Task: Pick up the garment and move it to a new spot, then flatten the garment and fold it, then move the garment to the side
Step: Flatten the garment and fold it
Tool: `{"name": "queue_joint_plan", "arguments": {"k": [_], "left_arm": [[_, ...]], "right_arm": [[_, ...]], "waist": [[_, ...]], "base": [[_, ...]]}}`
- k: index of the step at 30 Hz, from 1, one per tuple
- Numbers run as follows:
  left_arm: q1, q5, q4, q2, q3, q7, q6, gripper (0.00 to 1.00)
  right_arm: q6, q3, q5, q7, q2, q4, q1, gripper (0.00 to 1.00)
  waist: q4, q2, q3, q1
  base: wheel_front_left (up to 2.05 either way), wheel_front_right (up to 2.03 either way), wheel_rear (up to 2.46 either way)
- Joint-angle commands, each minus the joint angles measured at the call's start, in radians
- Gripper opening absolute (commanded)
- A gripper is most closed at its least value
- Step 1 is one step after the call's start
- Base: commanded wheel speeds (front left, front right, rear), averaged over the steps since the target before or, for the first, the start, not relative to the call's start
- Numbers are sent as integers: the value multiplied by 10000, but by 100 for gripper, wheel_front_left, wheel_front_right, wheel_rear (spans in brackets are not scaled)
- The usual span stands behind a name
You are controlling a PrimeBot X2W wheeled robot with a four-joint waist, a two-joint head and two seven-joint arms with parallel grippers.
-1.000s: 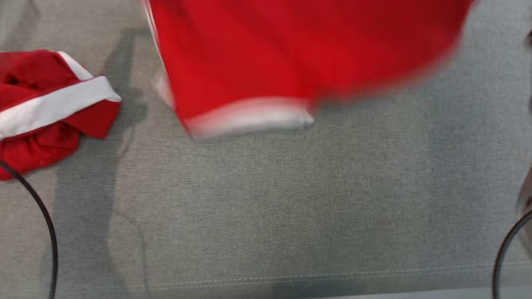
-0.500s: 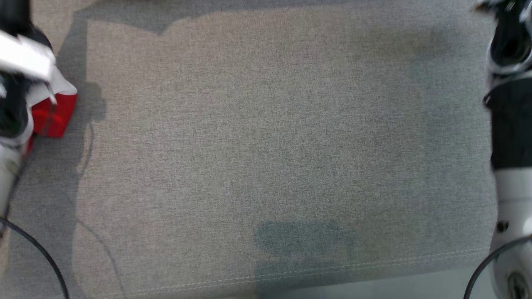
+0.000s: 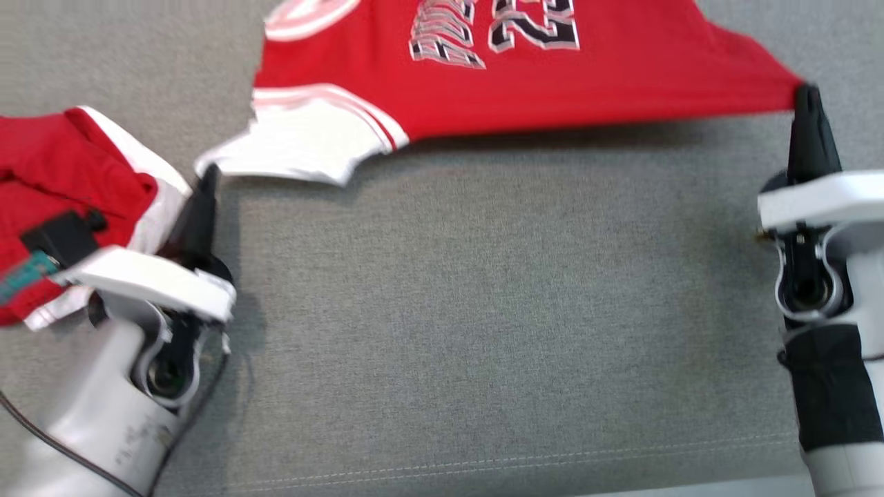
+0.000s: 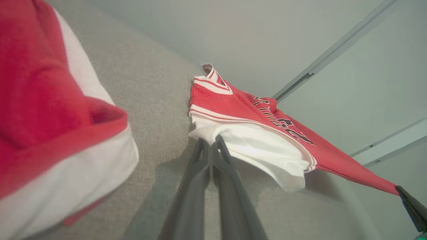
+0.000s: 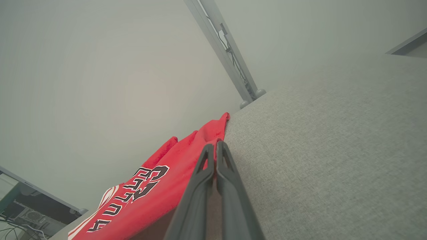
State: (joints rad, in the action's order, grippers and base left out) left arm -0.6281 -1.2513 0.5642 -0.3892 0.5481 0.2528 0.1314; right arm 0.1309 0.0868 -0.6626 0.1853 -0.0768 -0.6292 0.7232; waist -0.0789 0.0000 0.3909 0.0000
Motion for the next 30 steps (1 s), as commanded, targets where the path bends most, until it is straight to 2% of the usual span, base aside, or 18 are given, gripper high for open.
{"name": "queue_joint_plan", "arguments": {"k": [1, 8, 15, 19, 22, 30], "left_arm": [[368, 314, -70, -267, -458, 87, -8, 0], [1829, 1357, 360, 529, -942, 88, -8, 0], [2934, 2064, 381, 1172, -1298, 88, -8, 0], [3409, 2256, 384, 1355, -1330, 89, -8, 0], [3848, 2514, 366, 1508, -1148, 89, -8, 0], [4483, 2369, 424, 1735, -437, 89, -8, 0]], "right_arm": [[-2, -110, -193, 114, -248, 257, -540, 0], [-2, -231, -772, 138, -706, 196, -2102, 0], [-2, -339, -1158, 158, -1062, 25, -3419, 0], [-2, -405, -1317, 207, -1163, -37, -3845, 0], [-2, -473, -1474, 239, -1273, -82, -4224, 0], [-2, -1113, -1448, 228, -1341, 12, -4898, 0]], "waist": [[261, 0, -844, 0], [462, 0, -2083, 0], [694, 0, -2761, 0], [774, 0, -3045, 0], [872, 0, -3273, 0], [1065, 0, -3331, 0]], "base": [[0, 0, 0], [0, 0, 0], [0, 0, 0], [0, 0, 0], [0, 0, 0], [0, 0, 0]]}}
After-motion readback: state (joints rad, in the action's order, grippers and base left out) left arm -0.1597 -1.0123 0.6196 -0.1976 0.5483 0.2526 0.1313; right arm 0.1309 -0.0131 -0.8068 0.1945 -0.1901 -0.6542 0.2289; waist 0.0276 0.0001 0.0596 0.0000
